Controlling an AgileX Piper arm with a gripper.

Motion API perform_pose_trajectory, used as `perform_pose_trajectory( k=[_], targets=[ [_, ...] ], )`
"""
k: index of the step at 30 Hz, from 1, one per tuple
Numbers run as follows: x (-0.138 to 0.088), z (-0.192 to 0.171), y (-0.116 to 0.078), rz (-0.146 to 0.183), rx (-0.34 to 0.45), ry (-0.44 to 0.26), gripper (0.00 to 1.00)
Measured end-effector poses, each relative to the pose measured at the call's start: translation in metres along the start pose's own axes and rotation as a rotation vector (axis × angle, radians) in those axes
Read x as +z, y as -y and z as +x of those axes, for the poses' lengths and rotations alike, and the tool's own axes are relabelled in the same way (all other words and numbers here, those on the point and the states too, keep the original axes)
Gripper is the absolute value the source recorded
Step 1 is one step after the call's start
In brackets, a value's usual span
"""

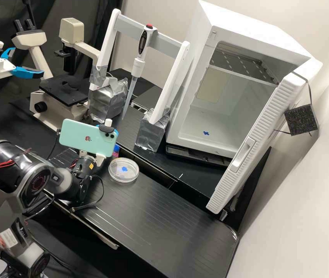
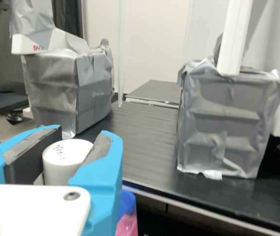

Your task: Close the bottle

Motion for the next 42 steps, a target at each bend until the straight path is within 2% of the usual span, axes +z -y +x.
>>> perform_pose_trajectory(
  k=[12,42],
  targets=[
    [0.004,0.008,0.006,0.008,-0.018,-0.003,0.00],
    [0.004,0.023,-0.004,-0.004,-0.005,0.004,0.00]
  ],
)
